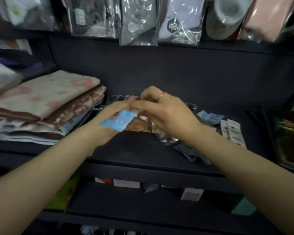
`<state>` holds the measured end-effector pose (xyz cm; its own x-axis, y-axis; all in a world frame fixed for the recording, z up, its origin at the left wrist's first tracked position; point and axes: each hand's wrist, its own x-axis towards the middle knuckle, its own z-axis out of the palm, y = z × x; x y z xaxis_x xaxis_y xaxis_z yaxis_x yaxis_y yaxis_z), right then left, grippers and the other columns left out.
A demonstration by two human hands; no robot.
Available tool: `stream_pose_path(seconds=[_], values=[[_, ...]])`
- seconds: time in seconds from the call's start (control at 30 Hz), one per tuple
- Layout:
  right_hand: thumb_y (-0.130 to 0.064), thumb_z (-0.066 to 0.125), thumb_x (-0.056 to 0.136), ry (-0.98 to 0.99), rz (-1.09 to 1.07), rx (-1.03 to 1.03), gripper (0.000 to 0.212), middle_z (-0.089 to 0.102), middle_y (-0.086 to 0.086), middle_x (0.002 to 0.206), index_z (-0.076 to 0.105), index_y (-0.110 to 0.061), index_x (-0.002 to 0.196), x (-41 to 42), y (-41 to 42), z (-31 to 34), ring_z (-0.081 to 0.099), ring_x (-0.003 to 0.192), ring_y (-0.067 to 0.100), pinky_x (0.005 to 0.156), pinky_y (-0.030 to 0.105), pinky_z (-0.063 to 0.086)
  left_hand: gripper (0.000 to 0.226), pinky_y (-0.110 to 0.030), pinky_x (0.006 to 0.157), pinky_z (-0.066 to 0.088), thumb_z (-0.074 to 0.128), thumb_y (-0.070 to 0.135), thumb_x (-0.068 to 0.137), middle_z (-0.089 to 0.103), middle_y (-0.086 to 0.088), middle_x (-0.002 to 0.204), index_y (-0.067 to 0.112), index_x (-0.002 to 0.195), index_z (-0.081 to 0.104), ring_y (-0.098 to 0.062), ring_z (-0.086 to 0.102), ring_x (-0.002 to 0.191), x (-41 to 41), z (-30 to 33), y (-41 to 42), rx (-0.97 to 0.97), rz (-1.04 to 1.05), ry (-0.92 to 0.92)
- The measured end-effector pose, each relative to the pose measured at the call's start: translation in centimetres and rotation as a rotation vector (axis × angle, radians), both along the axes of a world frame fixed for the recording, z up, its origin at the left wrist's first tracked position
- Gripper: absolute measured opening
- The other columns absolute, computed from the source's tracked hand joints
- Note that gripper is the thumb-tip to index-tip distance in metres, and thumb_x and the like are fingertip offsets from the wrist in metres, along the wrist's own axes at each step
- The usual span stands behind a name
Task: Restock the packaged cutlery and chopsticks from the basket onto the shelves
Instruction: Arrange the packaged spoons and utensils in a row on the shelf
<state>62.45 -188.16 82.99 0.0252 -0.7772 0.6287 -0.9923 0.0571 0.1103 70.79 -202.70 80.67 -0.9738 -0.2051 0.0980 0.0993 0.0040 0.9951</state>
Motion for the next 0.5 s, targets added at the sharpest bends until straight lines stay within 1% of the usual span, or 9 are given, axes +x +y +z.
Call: stream_pose_path(seconds=[0.07,0.1,0.17,0.2,0.27,0.3,0.4,0.47,0.5], values=[[-0.025,0.046,0.084,0.048,0.030,0.036,0.033,0.060,0.015,0.092,0.071,-0.016,0.104,0.8,-1.2,-0.8,0.058,0.064,0.029,0.046,0.037,0.050,0.039,-0.043,0.088,0.053,0.042,0.036,0.092,0.069,-0.012,0.099,0.006,0.105,0.063,-0.028,0.066,0.094,0.6,-0.7,-1.3,0.121,0.078,-0.025],[-0.025,0.046,0.084,0.069,0.044,0.048,0.032,0.060,0.015,0.091,0.072,-0.016,0.101,1.0,-1.7,-1.2,0.058,0.064,0.029,0.047,0.037,0.051,0.037,-0.039,0.086,0.054,0.041,0.036,0.093,0.071,-0.009,0.097,0.008,0.101,0.066,-0.025,0.067,0.091,0.8,-1.0,-1.9,0.148,0.107,-0.043],[-0.022,0.048,0.084,0.104,0.061,0.081,0.029,0.061,0.014,0.090,0.071,-0.017,0.100,1.2,-2.7,-2.0,0.060,0.068,0.031,0.050,0.039,0.053,0.031,-0.027,0.068,0.057,0.040,0.027,0.094,0.073,-0.003,0.084,0.011,0.091,0.066,-0.017,0.068,0.078,1.4,-1.4,-2.5,0.150,0.082,-0.047],[-0.018,0.048,0.083,0.119,0.072,0.098,0.030,0.062,0.014,0.091,0.071,-0.017,0.103,1.2,-3.1,-2.4,0.061,0.071,0.033,0.052,0.041,0.054,0.027,-0.023,0.063,0.055,0.042,0.021,0.094,0.071,-0.004,0.082,0.010,0.088,0.066,-0.015,0.065,0.077,1.6,-1.5,-2.7,0.159,0.053,-0.036],[-0.012,0.047,0.082,0.144,0.122,0.133,0.034,0.065,0.014,0.094,0.070,-0.015,0.106,1.3,-3.7,-3.3,0.063,0.077,0.033,0.058,0.042,0.056,0.017,-0.020,0.062,0.053,0.047,0.009,0.090,0.067,-0.007,0.082,0.006,0.089,0.064,-0.015,0.062,0.076,2.0,-1.8,-3.2,0.134,0.049,-0.029],[-0.009,0.045,0.081,0.137,0.154,0.146,0.037,0.066,0.013,0.096,0.070,-0.013,0.107,1.5,-3.9,-3.7,0.065,0.081,0.032,0.063,0.042,0.057,0.015,-0.018,0.060,0.052,0.048,0.005,0.088,0.066,-0.006,0.078,0.005,0.087,0.063,-0.014,0.062,0.071,2.3,-2.0,-3.3,0.106,0.075,-0.036],[-0.005,0.041,0.075,-0.026,0.192,0.076,0.044,0.063,0.014,0.111,0.066,-0.010,0.111,1.8,-4.3,-4.4,0.064,0.090,0.027,0.073,0.035,0.056,0.011,-0.015,0.048,0.047,0.051,0.003,0.087,0.064,-0.002,0.067,0.010,0.084,0.060,-0.009,0.058,0.053,2.8,-2.2,-3.4,-0.011,0.158,-0.045],[-0.004,0.044,0.079,-0.176,0.126,-0.096,0.041,0.053,0.017,0.120,0.059,-0.009,0.116,1.4,-4.9,-4.8,0.057,0.092,0.017,0.074,0.030,0.052,0.009,-0.015,0.043,0.044,0.051,0.003,0.088,0.064,-0.002,0.068,0.009,0.091,0.057,-0.007,0.058,0.046,3.3,-2.3,-3.6,-0.100,0.193,-0.058],[-0.005,0.046,0.083,-0.271,0.065,-0.189,0.036,0.049,0.017,0.123,0.056,-0.007,0.118,1.1,-5.4,-5.0,0.053,0.095,0.015,0.079,0.030,0.051,0.010,-0.015,0.042,0.044,0.050,0.002,0.088,0.062,-0.004,0.070,0.009,0.093,0.054,-0.007,0.058,0.044,3.5,-2.5,-3.8,-0.126,0.211,-0.059]])
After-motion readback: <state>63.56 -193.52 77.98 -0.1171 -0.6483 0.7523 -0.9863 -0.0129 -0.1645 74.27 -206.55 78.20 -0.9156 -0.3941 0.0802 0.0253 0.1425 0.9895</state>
